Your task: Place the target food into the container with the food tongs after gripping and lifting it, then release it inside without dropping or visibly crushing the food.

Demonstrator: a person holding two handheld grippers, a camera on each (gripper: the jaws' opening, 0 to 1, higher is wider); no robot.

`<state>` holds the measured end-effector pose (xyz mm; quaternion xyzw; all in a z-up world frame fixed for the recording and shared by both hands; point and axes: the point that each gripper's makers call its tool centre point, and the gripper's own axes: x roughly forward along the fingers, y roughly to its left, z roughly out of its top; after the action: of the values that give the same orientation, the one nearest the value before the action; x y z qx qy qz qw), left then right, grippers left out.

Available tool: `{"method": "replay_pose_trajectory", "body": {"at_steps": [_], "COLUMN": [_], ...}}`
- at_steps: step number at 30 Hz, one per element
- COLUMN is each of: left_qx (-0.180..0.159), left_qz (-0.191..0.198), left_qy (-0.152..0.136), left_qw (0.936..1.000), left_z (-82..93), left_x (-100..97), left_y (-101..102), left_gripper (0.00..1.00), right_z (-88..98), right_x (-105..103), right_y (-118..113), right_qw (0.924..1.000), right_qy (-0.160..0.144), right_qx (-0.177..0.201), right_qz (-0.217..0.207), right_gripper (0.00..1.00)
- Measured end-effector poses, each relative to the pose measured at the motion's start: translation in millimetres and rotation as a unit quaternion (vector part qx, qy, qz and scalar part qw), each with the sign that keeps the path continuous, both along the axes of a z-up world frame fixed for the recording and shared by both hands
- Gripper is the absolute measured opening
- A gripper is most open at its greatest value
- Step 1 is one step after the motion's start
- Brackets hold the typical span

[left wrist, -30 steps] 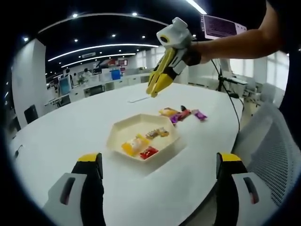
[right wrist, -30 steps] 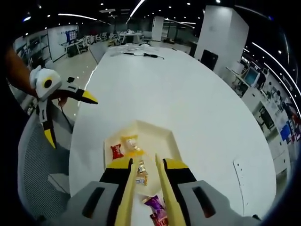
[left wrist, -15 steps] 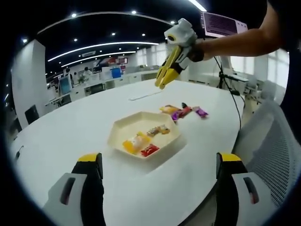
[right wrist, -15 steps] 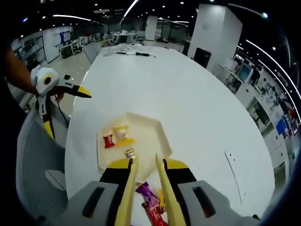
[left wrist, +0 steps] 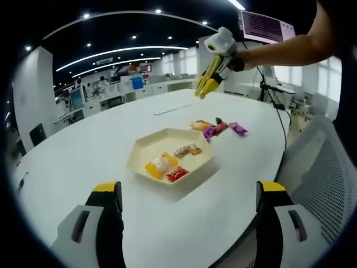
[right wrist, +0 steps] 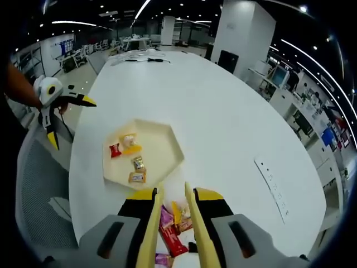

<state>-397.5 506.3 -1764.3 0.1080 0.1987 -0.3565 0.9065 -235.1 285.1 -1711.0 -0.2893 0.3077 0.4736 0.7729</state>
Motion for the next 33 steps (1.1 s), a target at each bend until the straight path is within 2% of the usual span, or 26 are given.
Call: {"method": "replay_pose_trajectory", "body": {"at_steps": [10, 15, 21, 27, 28, 33], "left_qx": [0.003, 0.001, 0.000, -0.001, -0.001, -0.002], "left_qz": [0.000, 0.003, 0.002, -0.001, 0.001, 0.007], "left_qy": [0.005, 0.006, 0.004, 0.005, 0.004, 0.003], "left_qw": [1.0000, 1.0000, 1.0000, 1.0000, 1.0000, 1.0000], "left_z": [-2.3, -2.4, -1.4, -1.3, -0.8, -0.3], "left_x": [-0.1, 0.3, 0.1, -0.8, -0.2, 1.1], "left_y": [0.2, 1.2, 0.6, -0.3, 0.4, 2.3], "left_gripper": [0.96, 0.96, 0.96, 0.96, 0.96, 0.96], "right_z": [3.0, 4.7, 4.5, 3.4, 3.2, 1.0], "right_x": [0.0, 1.9, 3.4, 3.4, 2.1, 3.2], "right_y": [-38.7, -59.3, -80.2, -82.5, -79.3, -63.6], "right_qw": [0.9994, 0.9982, 0.9967, 0.9962, 0.9960, 0.9964], "right_qy": [-0.008, -0.031, -0.029, -0.023, -0.014, -0.015], "right_qx": [0.004, 0.001, 0.000, 0.004, 0.011, 0.018], "right_qz": [-0.033, -0.051, -0.076, -0.083, -0.087, -0.081], "right_gripper": [0.27, 0.27, 0.28, 0.28, 0.28, 0.28]}}
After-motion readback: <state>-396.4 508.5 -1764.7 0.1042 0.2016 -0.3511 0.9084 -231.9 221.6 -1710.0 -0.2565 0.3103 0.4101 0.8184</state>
